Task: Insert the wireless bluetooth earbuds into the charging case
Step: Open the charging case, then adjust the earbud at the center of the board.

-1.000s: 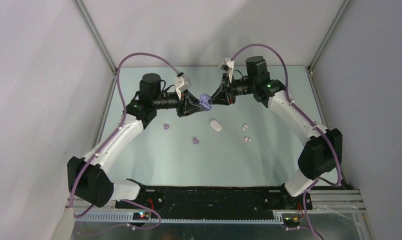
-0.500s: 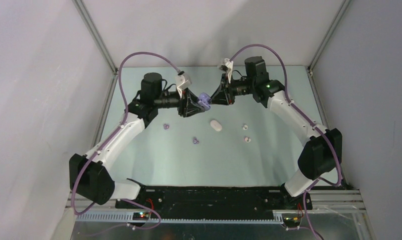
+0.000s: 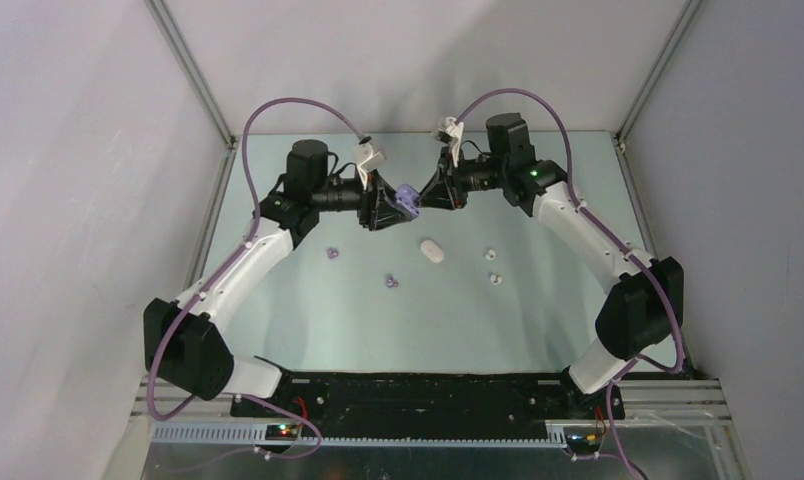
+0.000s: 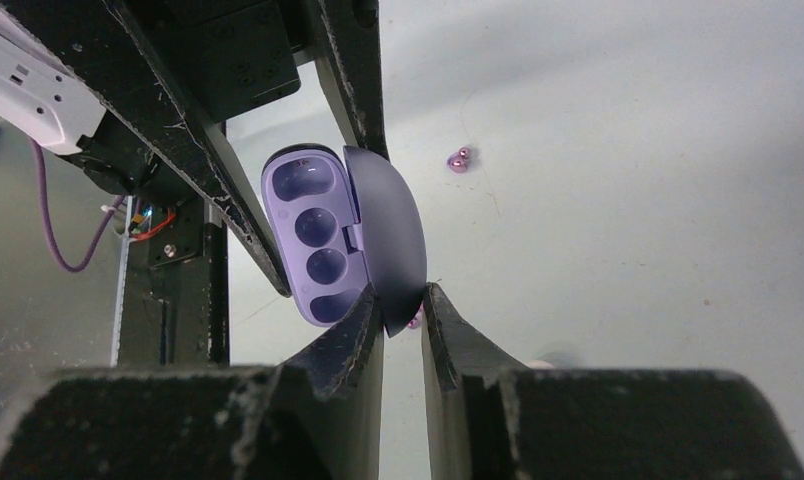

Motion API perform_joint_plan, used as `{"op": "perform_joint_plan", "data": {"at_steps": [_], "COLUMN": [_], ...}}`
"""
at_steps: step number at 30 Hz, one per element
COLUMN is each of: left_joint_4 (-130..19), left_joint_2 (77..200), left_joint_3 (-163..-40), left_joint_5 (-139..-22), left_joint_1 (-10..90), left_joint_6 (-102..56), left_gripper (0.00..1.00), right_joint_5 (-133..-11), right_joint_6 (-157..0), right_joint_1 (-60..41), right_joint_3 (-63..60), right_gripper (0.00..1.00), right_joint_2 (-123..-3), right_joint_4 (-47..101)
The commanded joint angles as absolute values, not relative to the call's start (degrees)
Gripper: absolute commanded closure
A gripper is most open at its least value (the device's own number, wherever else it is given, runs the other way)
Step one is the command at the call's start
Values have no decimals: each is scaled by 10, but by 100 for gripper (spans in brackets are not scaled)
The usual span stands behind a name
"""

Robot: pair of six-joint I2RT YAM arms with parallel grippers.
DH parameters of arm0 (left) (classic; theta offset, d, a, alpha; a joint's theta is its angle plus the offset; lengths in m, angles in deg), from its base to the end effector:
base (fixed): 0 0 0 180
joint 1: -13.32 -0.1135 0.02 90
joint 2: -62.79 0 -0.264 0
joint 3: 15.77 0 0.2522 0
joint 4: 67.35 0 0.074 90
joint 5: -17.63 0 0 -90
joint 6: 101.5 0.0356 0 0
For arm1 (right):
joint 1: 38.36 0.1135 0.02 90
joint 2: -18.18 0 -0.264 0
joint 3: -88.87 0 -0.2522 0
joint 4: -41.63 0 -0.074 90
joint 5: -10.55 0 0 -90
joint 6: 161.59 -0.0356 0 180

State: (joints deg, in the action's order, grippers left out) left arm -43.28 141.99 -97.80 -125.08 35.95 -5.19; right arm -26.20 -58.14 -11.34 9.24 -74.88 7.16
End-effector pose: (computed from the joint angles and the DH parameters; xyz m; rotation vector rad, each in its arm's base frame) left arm 0.2766 -0.1460 0.3507 1.0576 1.6165 -1.0749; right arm 0.3158 0.1931 0.3657 -1.2121 1.5934 1.0911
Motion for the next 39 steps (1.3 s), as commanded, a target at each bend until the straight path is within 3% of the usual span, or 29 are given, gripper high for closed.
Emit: {"op": "perform_joint_plan", "data": {"at_steps": [1,8,10,13,17,21,28,34,39], "left_joint_4": [-427,-416,-412,-412,-418,-469,-777,-953,-1010], "left_joint_2": [1423,1431,1433,1428,1406,1368,1252,1203,1177], "left_joint_3": [-1005,-1012,-1013,-1007,-982,-928,-778,-697,-639], "left_joint_5": [-1253,-1259,-1262,-1267,-1285,-1318,-1359,-1345,-1355], "left_joint_1": [359,358,358,352,333,300,260,240,219], "left_joint_6": [-65,-66,-67,-63,-37,-50,-177,-280,-315], "left_gripper": [51,74,87,98,100,100,100,100,100], "right_joint_5": [-273,-278,-277,-264,-244,-226,-316,-409,-433], "right_joint_6": [-571,-580,-581,-574,-553,-548,-514,-498,-479], "right_joint_1": [-109,-109,-110,-112,-125,-149,-148,-107,-67], "right_joint_3": [115,115,116,126,148,163,65,53,56], "right_gripper": [87,86,78,53,35,30,30,33,34], "right_joint_2": [-733,-732,-729,-721,-690,-673,-658,-692,-740], "right_joint_4": [85,92,91,63,-10,-70,-58,-31,-10]}}
